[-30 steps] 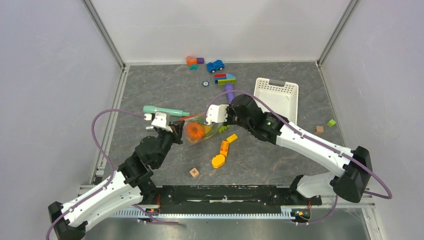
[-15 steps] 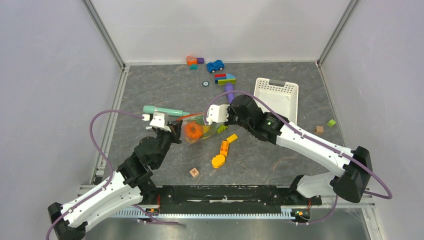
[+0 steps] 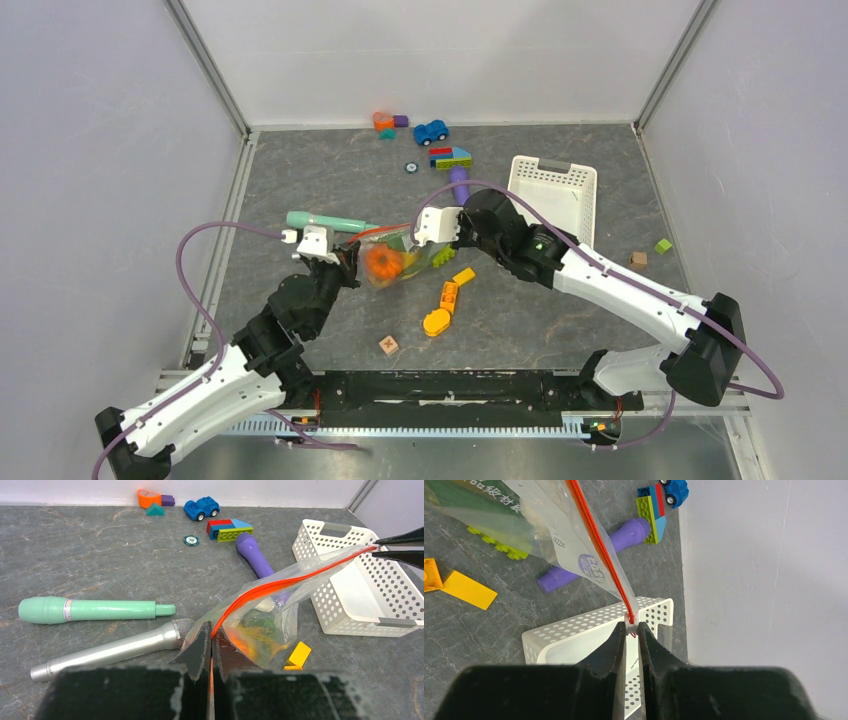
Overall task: Place the food in the zip-top bag and seal the zipper
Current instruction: Zip the zipper food storage bag at the center of the board.
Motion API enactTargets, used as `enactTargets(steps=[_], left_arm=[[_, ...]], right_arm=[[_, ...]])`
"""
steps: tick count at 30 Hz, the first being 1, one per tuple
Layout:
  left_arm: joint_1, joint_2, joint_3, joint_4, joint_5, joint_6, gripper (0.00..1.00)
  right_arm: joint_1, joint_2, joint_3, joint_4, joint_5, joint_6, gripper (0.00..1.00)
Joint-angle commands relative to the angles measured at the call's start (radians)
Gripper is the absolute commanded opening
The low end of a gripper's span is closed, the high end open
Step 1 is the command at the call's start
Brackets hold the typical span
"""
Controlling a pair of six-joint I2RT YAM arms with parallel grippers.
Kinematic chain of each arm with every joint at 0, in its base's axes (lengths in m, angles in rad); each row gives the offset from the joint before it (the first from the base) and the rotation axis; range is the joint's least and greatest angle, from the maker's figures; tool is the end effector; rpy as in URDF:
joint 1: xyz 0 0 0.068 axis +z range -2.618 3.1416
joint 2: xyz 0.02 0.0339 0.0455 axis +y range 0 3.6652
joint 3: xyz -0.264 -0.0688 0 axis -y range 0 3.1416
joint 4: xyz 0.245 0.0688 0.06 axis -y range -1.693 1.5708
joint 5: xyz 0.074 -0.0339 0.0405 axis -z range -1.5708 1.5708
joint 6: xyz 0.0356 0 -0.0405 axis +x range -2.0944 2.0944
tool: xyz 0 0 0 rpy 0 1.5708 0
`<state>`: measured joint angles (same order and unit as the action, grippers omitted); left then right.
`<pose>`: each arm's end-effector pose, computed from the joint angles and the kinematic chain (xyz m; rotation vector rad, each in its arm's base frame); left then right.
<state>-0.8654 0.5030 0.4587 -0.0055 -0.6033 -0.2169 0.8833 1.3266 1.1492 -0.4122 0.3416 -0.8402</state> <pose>0.1057 -0.0930 0.2847 0.0591 1.6218 -0.3476 0.1979 0.2222 0.3257 -1.4906 1.5376 -0.3432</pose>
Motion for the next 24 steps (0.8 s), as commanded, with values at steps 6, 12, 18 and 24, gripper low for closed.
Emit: enactTargets(steps=[6,12,18,24], left_arm=[[0.009,-0.01,0.041,0.011,-0.096,-0.03,0.02],[0.009,-0.013,0.043,0.01,-0.07,-0.025,0.02],[0.009,-0.016,0.041,-0.004,0.063,-0.002,0.02],[0.009,-0.057,0.027,0.026,0.188,0.01,0.07]], right_arm=[[-0.032,-0.05,-0.013,0.015,0.075,-0.013,0.12],[-0.052,-0.08,-0.029,0.023,0.067,-0.019,0.12],[-0.054,-0.082,-0.029,0.03,0.008,-0.017,0.16],[-0.055,-0.087,-0.025,0.033,-0.095,-0.017,0.25]])
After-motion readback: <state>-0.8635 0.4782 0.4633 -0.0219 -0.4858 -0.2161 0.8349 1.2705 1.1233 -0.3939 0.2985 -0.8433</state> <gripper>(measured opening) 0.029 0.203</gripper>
